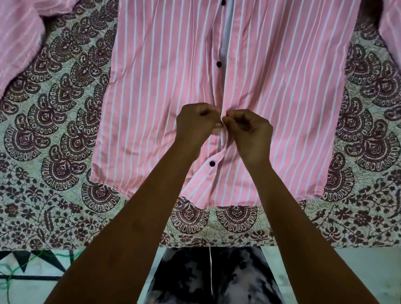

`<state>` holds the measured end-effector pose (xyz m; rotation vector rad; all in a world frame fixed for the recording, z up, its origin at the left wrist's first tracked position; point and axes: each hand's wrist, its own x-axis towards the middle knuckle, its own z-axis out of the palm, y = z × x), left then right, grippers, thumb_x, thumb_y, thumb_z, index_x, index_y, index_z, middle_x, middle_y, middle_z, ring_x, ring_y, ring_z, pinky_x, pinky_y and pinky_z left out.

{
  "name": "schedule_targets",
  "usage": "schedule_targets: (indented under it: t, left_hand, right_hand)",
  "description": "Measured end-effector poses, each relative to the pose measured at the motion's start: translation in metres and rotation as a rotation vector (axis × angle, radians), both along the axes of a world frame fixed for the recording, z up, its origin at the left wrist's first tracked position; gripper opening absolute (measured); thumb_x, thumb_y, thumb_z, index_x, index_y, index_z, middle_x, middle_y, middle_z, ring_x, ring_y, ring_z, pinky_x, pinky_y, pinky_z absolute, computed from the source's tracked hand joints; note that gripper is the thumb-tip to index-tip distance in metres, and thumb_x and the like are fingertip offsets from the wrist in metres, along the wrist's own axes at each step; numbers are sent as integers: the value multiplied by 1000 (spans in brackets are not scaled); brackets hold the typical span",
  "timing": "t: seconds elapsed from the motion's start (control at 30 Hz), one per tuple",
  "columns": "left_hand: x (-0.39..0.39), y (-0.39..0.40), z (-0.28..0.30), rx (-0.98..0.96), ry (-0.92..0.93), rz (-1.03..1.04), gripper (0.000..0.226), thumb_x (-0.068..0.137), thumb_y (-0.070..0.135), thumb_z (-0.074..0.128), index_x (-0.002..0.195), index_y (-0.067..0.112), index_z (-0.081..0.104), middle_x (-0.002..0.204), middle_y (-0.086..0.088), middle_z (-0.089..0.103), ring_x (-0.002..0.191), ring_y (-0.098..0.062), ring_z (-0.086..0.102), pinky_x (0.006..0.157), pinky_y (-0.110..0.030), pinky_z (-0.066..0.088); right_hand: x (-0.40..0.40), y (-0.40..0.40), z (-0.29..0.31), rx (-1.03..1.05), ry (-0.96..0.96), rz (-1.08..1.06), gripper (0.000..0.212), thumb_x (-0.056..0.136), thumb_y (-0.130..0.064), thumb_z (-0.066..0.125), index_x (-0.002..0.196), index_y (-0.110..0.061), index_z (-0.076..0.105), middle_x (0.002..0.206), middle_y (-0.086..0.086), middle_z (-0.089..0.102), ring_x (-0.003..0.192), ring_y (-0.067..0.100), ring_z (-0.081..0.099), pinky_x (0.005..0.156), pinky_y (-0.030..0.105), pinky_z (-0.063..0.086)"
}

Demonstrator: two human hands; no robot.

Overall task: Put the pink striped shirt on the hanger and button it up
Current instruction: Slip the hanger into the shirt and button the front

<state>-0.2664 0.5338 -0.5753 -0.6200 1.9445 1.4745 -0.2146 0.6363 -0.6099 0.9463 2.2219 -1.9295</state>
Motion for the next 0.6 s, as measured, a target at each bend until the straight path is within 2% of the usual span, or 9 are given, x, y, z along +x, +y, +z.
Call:
schedule_targets:
  t: [0.07, 0.17, 0.23, 0.33, 0.5, 0.6]
  left_hand:
    - [2, 2, 2, 67, -60, 54, 16, 82, -2, 56, 74, 7, 67, 73, -12, 66, 67, -21, 66, 73, -31, 59]
    - [3, 2, 1, 208, -178, 225, 12, 83, -5, 59, 75, 2, 64, 73, -12, 66, 64, -17, 67, 68, -24, 58]
    - [2, 3, -2, 257, -276, 325, 14, 85, -4, 57, 75, 4, 61, 73, -9, 64, 63, -14, 64, 63, -19, 56]
    - [2, 1, -7, 255, -291, 356, 15, 86, -1, 57, 75, 9, 60, 65, -3, 65, 65, -14, 62, 63, -20, 54]
    - [6, -6, -16, 266, -204, 457, 15, 86, -3, 57, 79, 10, 61, 60, -3, 67, 56, -14, 64, 63, -27, 54]
    - [8, -7, -17, 228, -157, 466, 19, 86, -5, 55, 78, 12, 59, 61, -4, 64, 55, -14, 61, 61, -26, 53]
  right_hand:
    - [4, -4, -2, 152, 43, 37, 11, 80, -4, 65, 89, 0, 69, 81, 5, 69, 70, -1, 64, 71, 9, 46]
    - [7, -11, -5, 336, 117, 73, 12, 81, -9, 61, 89, -3, 68, 84, 10, 69, 74, 17, 67, 72, 25, 52]
    - [9, -18, -5, 412, 143, 72, 11, 82, -8, 60, 89, -2, 67, 84, 11, 68, 73, 20, 66, 70, 27, 51]
    - [7, -27, -4, 382, 127, 12, 11, 82, -6, 60, 89, -2, 67, 83, 11, 68, 73, 18, 66, 71, 25, 50]
    - [-3, -32, -4, 233, 61, -31, 11, 81, -6, 61, 87, -6, 70, 83, 9, 70, 75, 18, 66, 74, 32, 54]
    - [-9, -32, 1, 150, 34, -25, 10, 79, -4, 63, 84, -6, 71, 80, 4, 70, 73, 12, 66, 74, 25, 53]
